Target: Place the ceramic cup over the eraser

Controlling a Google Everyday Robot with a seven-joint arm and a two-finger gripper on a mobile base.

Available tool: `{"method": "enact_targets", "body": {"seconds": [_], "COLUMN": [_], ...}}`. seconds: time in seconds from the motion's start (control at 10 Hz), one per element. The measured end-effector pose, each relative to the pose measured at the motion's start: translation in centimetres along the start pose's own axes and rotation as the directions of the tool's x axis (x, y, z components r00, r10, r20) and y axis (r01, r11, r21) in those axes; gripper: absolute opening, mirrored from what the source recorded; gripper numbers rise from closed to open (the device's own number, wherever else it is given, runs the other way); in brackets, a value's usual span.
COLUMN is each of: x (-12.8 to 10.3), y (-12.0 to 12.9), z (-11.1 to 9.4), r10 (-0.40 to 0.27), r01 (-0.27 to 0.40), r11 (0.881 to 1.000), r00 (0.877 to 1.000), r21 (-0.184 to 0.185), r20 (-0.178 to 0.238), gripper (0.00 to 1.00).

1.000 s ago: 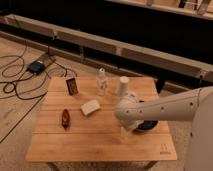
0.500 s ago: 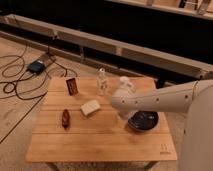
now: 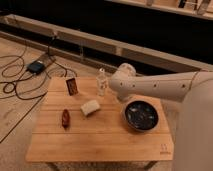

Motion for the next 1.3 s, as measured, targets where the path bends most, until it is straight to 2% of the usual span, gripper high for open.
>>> {"method": "enact_targets", "body": {"seconds": [0.5, 1.0, 1.2, 1.3], "x": [-3.5, -5.8, -6.4, -6.7], "y": [-4.9, -7.9, -9.0, -9.4], "z": [0.7, 0.7, 1.2, 1.5], "r10": [-0.018, -0.005, 0.012, 0.024], "r01": [0.018, 0.007, -0.010, -0.021], "r11": [1.000, 1.000, 0.999, 0.998], "r00": [1.000, 0.999, 0.998, 0.997], "r21": [-0.019, -0.022, -0.035, -0.053], "r20": [0.025, 0.052, 0.066, 0.072], "gripper": [0.80, 0.80, 0.80, 0.80]}}
